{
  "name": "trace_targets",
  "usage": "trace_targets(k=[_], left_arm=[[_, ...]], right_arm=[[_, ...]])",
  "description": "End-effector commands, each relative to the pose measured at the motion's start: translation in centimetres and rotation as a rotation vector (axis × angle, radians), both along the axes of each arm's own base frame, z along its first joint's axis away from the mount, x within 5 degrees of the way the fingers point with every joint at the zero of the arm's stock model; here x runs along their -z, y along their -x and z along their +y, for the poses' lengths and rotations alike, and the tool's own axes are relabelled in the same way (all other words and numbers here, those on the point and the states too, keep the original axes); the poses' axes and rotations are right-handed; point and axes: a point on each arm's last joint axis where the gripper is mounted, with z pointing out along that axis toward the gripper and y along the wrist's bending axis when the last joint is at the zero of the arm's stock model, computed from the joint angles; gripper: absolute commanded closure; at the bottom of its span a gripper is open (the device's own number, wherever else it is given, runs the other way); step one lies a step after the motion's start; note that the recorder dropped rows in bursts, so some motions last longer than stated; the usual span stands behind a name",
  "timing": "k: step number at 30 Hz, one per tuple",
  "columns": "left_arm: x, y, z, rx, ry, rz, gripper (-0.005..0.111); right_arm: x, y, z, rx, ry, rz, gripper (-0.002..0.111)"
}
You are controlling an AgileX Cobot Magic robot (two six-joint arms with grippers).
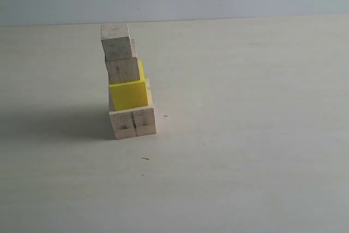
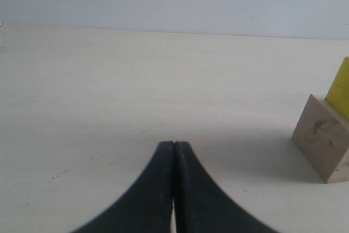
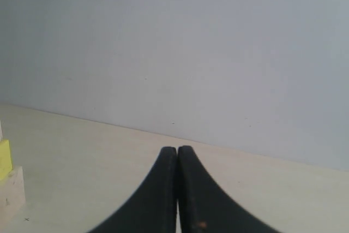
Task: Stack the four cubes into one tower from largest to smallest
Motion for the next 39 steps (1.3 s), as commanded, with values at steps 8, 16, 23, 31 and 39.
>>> trace_targets(k=[8,16,23,31,39], left_arm=[[0.0,0.0,0.0,0.004,-0.003,-0.005,0.107],[0.0,0.0,0.0,0.004,-0.003,-0.005,0.107],[0.0,0.0,0.0,0.004,-0.003,-0.005,0.107],[0.0,0.0,0.0,0.004,-0.003,-0.005,0.107],[0.0,0.0,0.0,0.004,-0.003,-0.005,0.107]], right_arm=[[3.3,-1.3,1.2,-0.045,-0.077,0.054,0.108],[7.2,-2.4,1.1,0.093,-0.107,0.135,0.108],[10.0,-2.9,0.8,0.175,-0.087,0.183,0.108],[10.9,-3.0,0.9,0.172,-0.005,0.188,0.108],[10.9,-3.0,0.9,0.176,-0.007,0.191,0.108]])
